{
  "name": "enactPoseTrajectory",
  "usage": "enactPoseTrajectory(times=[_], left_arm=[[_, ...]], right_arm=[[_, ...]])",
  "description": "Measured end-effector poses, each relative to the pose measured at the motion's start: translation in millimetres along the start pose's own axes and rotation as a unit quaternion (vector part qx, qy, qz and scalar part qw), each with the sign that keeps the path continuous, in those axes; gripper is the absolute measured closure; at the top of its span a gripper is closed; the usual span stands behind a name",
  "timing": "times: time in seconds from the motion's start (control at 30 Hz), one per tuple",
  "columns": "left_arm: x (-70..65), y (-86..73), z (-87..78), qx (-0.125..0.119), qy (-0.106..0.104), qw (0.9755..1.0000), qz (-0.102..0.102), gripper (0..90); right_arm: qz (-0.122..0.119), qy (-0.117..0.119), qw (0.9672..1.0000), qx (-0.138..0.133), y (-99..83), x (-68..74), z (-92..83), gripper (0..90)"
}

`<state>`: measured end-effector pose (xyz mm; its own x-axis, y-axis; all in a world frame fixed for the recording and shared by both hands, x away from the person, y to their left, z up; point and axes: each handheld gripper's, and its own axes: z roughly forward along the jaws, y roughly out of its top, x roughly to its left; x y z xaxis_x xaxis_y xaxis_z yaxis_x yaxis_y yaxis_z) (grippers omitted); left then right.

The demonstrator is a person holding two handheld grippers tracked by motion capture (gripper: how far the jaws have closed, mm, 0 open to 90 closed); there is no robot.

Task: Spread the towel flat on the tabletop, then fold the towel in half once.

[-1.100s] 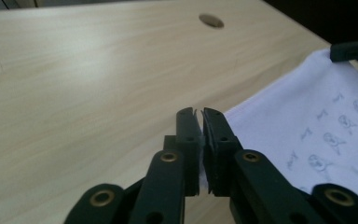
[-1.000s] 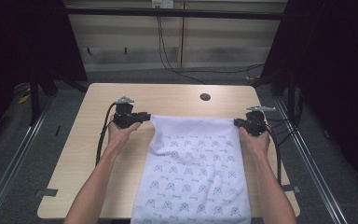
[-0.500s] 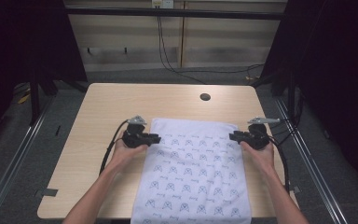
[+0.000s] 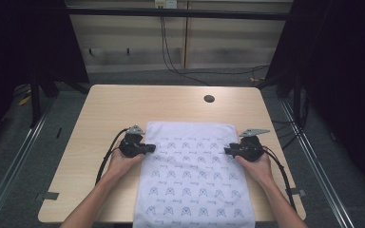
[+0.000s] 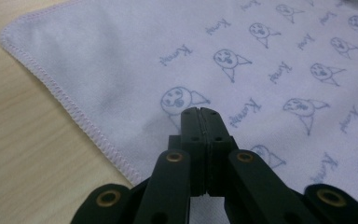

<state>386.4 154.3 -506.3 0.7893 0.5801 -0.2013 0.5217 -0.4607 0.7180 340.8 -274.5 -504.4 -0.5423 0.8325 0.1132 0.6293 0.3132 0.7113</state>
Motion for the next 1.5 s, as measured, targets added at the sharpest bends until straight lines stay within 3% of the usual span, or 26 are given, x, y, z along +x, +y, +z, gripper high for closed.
enactPoseTrajectory(times=[0.07, 0.1, 0.13, 0.43, 0.63, 0.7, 0.8, 0.83, 0.9, 1.0, 1.1, 1.2, 1.3, 1.43, 1.5], left_arm=[[-1.8, -5.3, -5.1, -0.001, -0.002, 1.0000, -0.003, 88.7], [-2.8, -8.6, -7.1, -0.006, -0.002, 0.9999, -0.008, 88.2], [-4.7, -12.0, -9.9, -0.006, -0.006, 0.9999, -0.014, 87.6], [-17.8, -31.7, -27.7, -0.002, -0.036, 0.9993, -0.013, 84.4], [-37.8, -45.3, -42.9, 0.017, -0.047, 0.9987, -0.005, 82.1], [-45.2, -51.1, -48.1, 0.019, -0.050, 0.9986, -0.002, 79.2], [-53.1, -54.5, -53.2, 0.027, -0.054, 0.9982, 0.002, 74.3], [-54.5, -54.6, -53.8, 0.028, -0.057, 0.9980, 0.002, 70.8], [-54.1, -52.6, -52.8, 0.025, -0.057, 0.9981, 0.003, 67.1], [-47.8, -45.5, -52.8, 0.009, -0.060, 0.9982, -0.004, 63.3], [-39.0, -40.4, -51.8, -0.006, -0.041, 0.9990, -0.016, 58.4], [-27.9, -38.7, -51.2, 0.000, -0.017, 0.9996, -0.023, 53.0], [-20.7, -36.3, -55.2, -0.004, -0.013, 0.9993, -0.034, 46.9], [-12.2, -33.8, -59.4, -0.024, -0.005, 0.9987, -0.044, 46.5], [-5.5, -30.5, -58.9, -0.013, 0.000, 0.9989, -0.045, 45.9]], right_arm=[[-0.011, -0.008, 0.9999, 0.005, 0.2, 2.2, -0.2, 76.5], [-0.009, -0.002, 0.9999, 0.008, -0.1, 2.2, -0.9, 84.9], [-0.012, 0.001, 0.9998, 0.013, -0.2, 2.9, -1.8, 87.7], [-0.014, 0.033, 0.9990, 0.025, -14.2, 23.0, -16.1, 88.4], [-0.022, 0.061, 0.9973, 0.033, -30.2, 41.1, -31.4, 88.3], [-0.038, 0.054, 0.9974, 0.028, -37.0, 50.0, -36.9, 87.7], [-0.032, 0.065, 0.9972, 0.018, -45.1, 54.6, -42.2, 81.2], [-0.026, 0.073, 0.9968, 0.017, -45.2, 53.4, -42.4, 77.4], [-0.030, 0.067, 0.9973, 0.006, -40.5, 50.4, -41.7, 72.8], [-0.012, 0.063, 0.9978, -0.018, -27.2, 39.3, -39.2, 65.9], [-0.009, 0.046, 0.9986, -0.024, -13.5, 24.6, -34.4, 59.9], [0.001, 0.035, 0.9989, -0.030, -2.8, 7.0, -28.9, 57.0], [0.015, 0.031, 0.9986, -0.040, 4.7, -7.1, -25.9, 56.6], [0.024, 0.018, 0.9987, -0.040, 9.2, -17.5, -19.7, 57.0], [0.023, 0.022, 0.9991, -0.027, 9.6, -18.0, -13.8, 57.3]])
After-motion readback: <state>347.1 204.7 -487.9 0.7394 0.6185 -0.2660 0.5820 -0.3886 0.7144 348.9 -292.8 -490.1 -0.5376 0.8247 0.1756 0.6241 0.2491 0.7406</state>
